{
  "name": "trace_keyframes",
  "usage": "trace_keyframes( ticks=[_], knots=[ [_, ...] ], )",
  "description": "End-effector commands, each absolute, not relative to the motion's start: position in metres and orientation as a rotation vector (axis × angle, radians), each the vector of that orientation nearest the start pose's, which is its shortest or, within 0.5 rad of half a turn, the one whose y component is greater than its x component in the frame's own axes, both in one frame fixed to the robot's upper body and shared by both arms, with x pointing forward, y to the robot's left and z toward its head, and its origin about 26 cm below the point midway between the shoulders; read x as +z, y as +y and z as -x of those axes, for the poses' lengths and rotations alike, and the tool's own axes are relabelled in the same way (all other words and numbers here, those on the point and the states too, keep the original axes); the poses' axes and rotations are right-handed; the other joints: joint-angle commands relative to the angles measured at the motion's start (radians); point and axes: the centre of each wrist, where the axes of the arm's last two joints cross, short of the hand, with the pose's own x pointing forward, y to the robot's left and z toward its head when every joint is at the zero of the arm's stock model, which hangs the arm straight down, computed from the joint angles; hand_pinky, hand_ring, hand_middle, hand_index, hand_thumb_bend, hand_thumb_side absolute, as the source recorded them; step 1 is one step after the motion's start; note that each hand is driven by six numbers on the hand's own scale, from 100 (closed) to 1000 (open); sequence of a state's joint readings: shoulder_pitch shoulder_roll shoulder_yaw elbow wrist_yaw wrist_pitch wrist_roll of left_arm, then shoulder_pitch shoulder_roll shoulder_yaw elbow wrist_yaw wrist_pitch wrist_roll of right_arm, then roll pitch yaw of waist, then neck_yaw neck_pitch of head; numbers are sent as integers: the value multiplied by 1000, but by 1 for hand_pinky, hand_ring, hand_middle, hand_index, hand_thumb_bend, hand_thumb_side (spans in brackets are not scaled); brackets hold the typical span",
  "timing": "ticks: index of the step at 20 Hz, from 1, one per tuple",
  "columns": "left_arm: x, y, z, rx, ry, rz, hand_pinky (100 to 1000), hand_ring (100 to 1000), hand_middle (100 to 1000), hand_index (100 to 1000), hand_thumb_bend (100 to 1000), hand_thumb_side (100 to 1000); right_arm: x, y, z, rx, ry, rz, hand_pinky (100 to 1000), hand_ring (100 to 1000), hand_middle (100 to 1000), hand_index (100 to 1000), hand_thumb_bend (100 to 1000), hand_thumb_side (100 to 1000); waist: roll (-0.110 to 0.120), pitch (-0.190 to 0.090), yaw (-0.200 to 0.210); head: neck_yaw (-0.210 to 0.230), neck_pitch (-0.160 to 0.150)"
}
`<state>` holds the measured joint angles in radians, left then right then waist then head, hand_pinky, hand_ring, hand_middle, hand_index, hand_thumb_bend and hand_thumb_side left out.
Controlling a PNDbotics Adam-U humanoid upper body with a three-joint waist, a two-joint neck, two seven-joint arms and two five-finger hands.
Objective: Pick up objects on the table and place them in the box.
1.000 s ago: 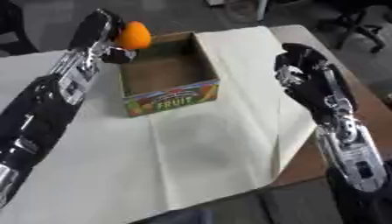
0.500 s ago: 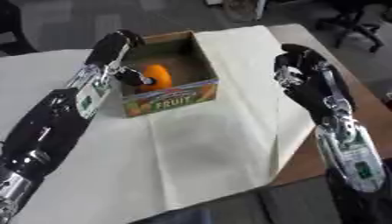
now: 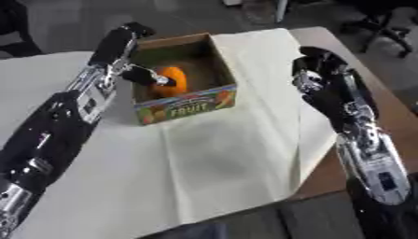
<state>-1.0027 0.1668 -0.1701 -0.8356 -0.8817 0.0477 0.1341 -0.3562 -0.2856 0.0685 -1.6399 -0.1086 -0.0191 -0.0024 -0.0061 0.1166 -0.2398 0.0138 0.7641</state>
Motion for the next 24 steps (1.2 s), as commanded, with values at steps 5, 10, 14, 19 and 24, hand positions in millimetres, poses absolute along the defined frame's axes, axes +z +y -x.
trace_keyframes(
  ticks=[5,10,14,19,24],
  knots=[
    [213,194,-481,-724,-1867,-854,677,761,658,770,953,372,131,-259,-352,290,-1997,32,629,774,645,804,139,318,-6,-21,33,-20,6],
    [218,225,-473,-622,-1856,-794,674,760,654,767,951,377,127,-264,-351,278,-1987,50,629,774,645,804,140,320,-3,-26,79,-36,6],
    [211,242,-467,-567,-1825,-769,668,758,646,761,950,378,125,-266,-350,271,-1979,57,629,774,645,804,142,323,0,-29,118,-45,6],
    [204,257,-459,-492,-1812,-726,662,757,639,752,939,382,124,-267,-350,269,-1976,61,629,773,645,804,142,324,2,-28,153,-48,6],
    [196,267,-453,-420,-1807,-683,656,753,628,744,926,387,123,-267,-350,267,-1973,65,628,772,645,803,142,326,4,-25,172,-52,6]
  ],
)
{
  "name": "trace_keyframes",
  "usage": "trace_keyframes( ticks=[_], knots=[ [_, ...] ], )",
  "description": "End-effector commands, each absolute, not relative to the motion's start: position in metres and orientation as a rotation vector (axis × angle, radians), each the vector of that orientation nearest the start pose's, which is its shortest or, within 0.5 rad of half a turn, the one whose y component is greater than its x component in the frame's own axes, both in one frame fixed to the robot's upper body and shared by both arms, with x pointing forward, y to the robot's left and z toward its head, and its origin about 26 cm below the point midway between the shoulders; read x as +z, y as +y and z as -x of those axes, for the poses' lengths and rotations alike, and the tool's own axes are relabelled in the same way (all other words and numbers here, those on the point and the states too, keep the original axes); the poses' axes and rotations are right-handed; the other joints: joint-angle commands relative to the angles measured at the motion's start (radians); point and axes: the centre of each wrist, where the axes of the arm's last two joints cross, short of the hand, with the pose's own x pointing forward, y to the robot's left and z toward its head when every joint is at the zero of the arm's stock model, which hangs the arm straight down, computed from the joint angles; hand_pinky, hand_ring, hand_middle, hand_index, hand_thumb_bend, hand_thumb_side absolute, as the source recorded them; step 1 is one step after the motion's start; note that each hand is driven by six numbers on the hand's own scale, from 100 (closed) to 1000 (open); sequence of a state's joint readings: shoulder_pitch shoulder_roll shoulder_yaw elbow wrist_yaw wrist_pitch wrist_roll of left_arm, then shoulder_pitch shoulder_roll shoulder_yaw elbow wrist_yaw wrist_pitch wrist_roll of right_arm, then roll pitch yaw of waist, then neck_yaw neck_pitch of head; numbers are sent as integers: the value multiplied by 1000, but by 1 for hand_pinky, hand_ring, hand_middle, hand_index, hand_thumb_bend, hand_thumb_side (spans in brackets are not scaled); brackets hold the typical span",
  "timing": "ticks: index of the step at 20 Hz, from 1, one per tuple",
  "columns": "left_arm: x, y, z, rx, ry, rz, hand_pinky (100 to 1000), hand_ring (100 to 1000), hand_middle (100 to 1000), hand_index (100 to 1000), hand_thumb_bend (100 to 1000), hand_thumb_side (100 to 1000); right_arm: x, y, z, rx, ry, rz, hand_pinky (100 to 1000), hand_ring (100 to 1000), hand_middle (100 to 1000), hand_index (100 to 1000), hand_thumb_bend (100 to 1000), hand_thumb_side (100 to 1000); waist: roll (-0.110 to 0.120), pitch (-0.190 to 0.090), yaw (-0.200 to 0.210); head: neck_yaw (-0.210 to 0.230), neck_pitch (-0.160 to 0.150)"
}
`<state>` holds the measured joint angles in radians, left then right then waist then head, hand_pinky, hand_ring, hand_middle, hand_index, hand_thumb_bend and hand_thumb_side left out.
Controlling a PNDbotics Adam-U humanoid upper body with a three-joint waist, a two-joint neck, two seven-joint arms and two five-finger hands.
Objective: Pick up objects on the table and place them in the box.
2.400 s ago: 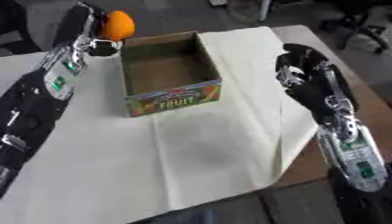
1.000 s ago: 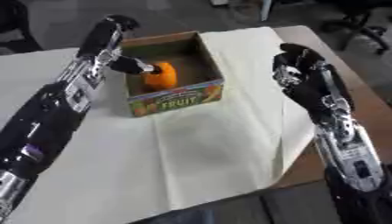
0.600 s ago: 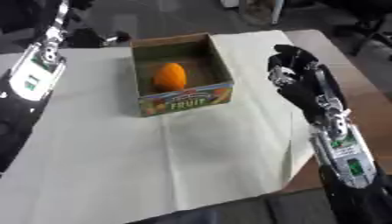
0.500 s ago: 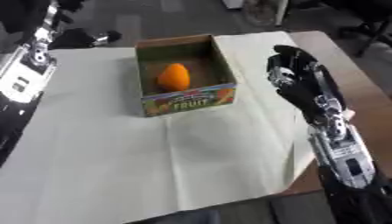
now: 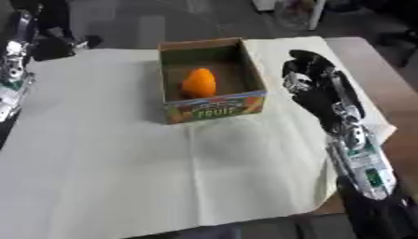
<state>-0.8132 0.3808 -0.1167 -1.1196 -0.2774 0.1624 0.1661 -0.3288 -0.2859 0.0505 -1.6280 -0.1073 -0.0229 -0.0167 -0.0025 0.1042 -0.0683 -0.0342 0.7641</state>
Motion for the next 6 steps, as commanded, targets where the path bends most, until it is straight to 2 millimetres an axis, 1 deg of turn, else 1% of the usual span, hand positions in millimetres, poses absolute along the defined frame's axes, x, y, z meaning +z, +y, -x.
trace_keyframes(
  ticks=[1,6],
  knots=[
    [195,268,-452,-411,-1804,-676,655,753,627,744,924,388,123,-267,-350,267,-1973,64,628,772,644,802,142,326,0,-13,1,-4,6],
    [187,271,-447,-390,-1792,-642,652,751,623,739,910,394,123,-267,-350,268,-1974,67,627,772,644,802,139,326,-4,-12,3,-3,6]
  ],
)
